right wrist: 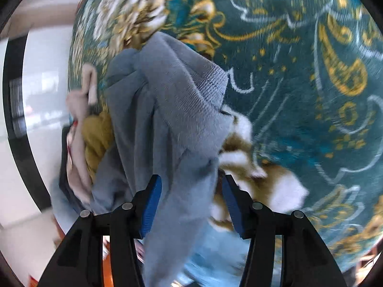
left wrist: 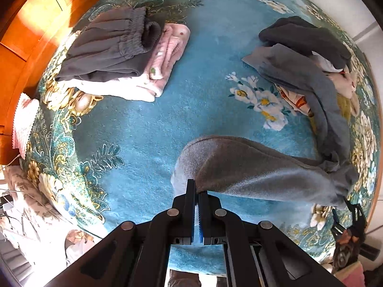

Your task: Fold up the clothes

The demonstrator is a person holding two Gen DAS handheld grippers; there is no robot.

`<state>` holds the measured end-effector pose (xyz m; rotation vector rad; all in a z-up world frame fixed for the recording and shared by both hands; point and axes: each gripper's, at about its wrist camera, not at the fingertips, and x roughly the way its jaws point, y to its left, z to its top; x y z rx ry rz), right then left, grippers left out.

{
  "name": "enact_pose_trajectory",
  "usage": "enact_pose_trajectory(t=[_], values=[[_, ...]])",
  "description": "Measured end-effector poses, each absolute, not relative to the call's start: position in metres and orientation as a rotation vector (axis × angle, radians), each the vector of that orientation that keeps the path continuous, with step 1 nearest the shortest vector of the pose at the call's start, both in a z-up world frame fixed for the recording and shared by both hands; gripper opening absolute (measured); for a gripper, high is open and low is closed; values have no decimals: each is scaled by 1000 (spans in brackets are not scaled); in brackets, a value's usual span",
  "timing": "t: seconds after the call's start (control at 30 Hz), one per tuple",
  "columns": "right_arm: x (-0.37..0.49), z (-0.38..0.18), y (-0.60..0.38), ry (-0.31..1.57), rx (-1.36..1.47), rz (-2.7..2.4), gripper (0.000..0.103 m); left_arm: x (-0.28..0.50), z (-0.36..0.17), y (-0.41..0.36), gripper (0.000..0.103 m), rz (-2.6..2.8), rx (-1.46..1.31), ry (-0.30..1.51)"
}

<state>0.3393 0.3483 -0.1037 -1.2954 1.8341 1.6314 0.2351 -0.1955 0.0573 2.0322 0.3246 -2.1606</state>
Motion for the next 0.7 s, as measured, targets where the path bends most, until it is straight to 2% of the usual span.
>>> enact_pose_trajectory(t=[0.13, 0.17, 0.2, 0.23, 0.4, 0.7], values=[[328, -118, 349, 1869, -1223, 1527, 51, 231, 58, -196, 2, -2152, 2043, 339], [325, -121, 350, 1877, -1205, 1501, 45, 231, 58, -196, 2, -2156, 2049, 336], [323, -123, 350, 1880, -1192, 1481, 25, 232, 58, -196, 2, -2160, 2060, 333], [321, -119, 351, 1874, -1189, 1475, 14, 234, 58, -195, 2, -2164, 2072, 330], [326, -61, 366, 1689, -1268, 1625, 9, 256, 52, -186, 2, -2193, 2215, 253], [338, 54, 396, 1272, -1408, 1911, 8, 296, 41, -169, 2, -2226, 2476, 98]])
